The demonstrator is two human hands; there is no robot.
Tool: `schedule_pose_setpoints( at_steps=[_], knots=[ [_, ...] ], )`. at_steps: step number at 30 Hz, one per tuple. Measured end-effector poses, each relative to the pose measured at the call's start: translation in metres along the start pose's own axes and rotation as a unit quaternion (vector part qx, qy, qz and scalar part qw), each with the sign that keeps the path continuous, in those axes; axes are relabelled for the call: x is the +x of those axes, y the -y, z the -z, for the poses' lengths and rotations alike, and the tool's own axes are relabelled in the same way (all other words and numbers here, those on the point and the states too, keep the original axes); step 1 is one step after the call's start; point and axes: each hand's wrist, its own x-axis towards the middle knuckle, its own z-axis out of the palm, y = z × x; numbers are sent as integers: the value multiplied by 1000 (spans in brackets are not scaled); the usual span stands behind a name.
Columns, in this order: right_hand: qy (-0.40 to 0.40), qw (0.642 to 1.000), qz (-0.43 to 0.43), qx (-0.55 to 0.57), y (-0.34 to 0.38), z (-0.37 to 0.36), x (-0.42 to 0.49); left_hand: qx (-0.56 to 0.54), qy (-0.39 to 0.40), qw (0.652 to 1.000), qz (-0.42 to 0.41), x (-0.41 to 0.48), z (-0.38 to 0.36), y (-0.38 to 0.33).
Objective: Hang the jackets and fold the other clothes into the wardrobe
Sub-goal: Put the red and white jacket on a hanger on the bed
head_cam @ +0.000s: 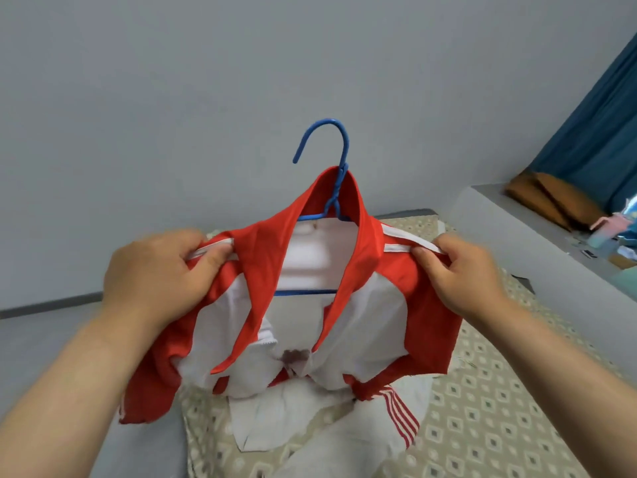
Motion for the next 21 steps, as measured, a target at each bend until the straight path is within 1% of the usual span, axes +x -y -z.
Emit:
schedule_pose_setpoints(
  at_steps=[4,8,11,13,16,19,21],
  knots=[
    [5,998,33,56,-56,-82,-1,58,-5,998,40,-50,-72,18],
    [5,992,69,105,-108,-160,-17,80,-27,996,36,-99,-126,32],
    [32,990,65,117,-132,-200,-35,84,-38,995,45,-129,-149,27],
    [39,989,69,123,-145,-210,-50,115,-38,991,49,-147,-158,17],
    [24,986,79,145,-160,-204,-70,141,-36,989,34,-174,-158,-2],
    [2,981,87,171,-172,-178,-87,140,-16,990,24,-199,-144,-29],
    [-7,978,105,179,-175,-151,-100,142,-20,989,32,-217,-127,-55]
  ],
)
